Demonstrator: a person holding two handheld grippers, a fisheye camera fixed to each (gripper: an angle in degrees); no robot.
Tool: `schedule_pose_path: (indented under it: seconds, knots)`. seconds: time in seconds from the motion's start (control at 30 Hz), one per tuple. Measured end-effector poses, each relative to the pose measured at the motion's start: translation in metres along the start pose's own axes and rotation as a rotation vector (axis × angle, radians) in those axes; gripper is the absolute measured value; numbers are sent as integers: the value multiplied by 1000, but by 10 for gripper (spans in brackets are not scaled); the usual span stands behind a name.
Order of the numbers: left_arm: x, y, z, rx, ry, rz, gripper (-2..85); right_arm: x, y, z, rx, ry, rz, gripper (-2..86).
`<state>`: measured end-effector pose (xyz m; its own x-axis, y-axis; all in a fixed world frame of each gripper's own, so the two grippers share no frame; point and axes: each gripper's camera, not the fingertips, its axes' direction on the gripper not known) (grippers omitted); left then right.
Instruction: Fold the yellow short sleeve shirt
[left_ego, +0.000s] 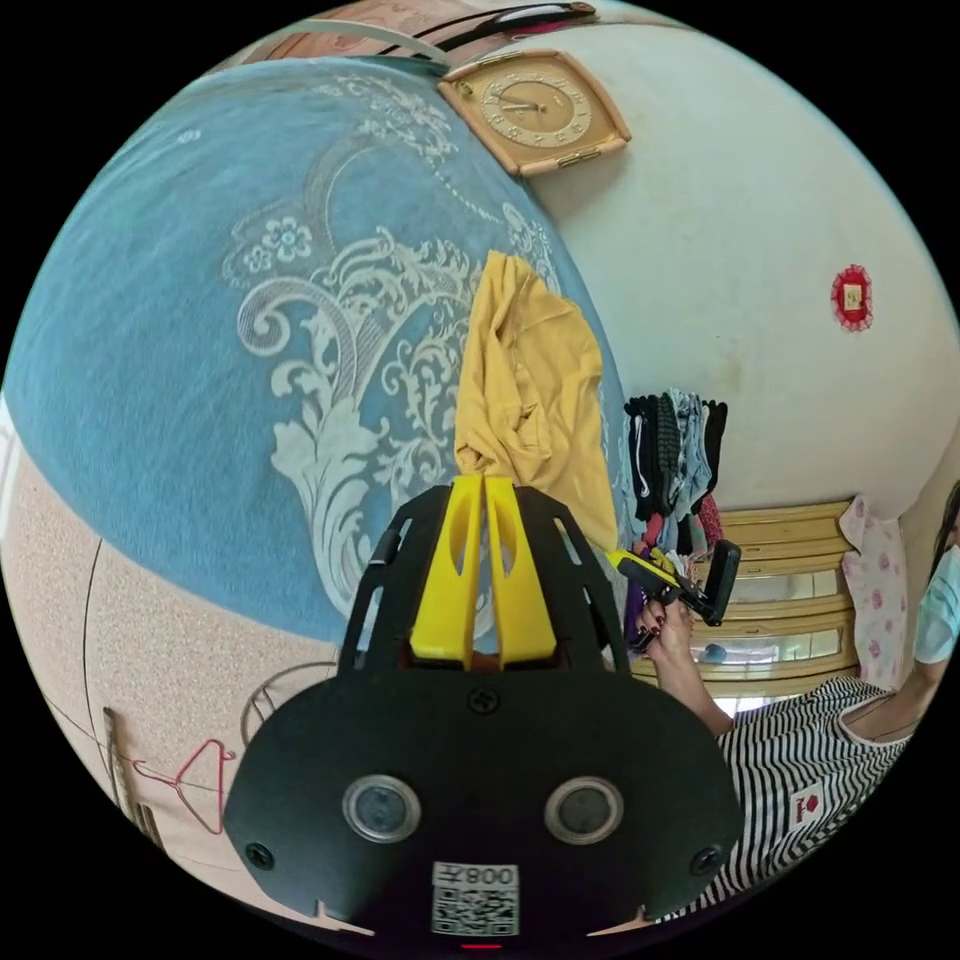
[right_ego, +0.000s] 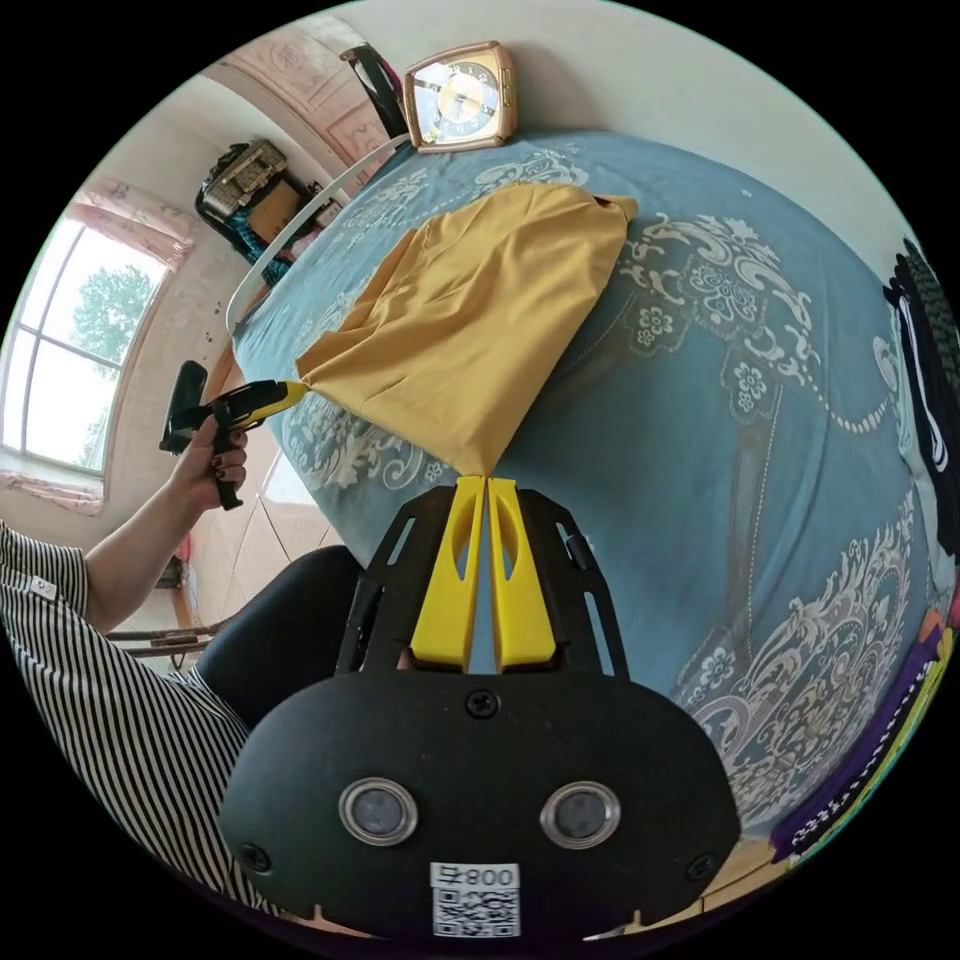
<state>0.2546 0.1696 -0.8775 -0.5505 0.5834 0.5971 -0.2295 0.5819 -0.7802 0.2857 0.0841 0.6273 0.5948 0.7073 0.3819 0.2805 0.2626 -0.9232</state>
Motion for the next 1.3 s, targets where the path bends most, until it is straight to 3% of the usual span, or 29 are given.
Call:
schedule_pose_path:
  seconds: [0.3, 0.53, 0.8, 1.0, 1.17, 1.3]
  knots:
    - [37, 20, -8, 57, 5, 100, 86, 8, 40, 14, -25, -18, 61, 2]
    - [54, 7, 26, -67, -208, 98, 20, 2, 58, 21, -10, -28, 73, 1]
    - [44, 21, 25, -84, -107, 44, 23, -4, 80, 37, -26, -26, 90, 2]
    - [43, 30, 12, -36, -5, 24, 84, 6, 94, 59, -26, -97, 186, 1]
    - [50, 22, 24, -90, -20, 46, 104, 8, 102, 82, -62, -109, 232, 1]
    - [57, 14, 42, -149, -71, 70, 72, 12, 114, 92, -76, -103, 261, 1]
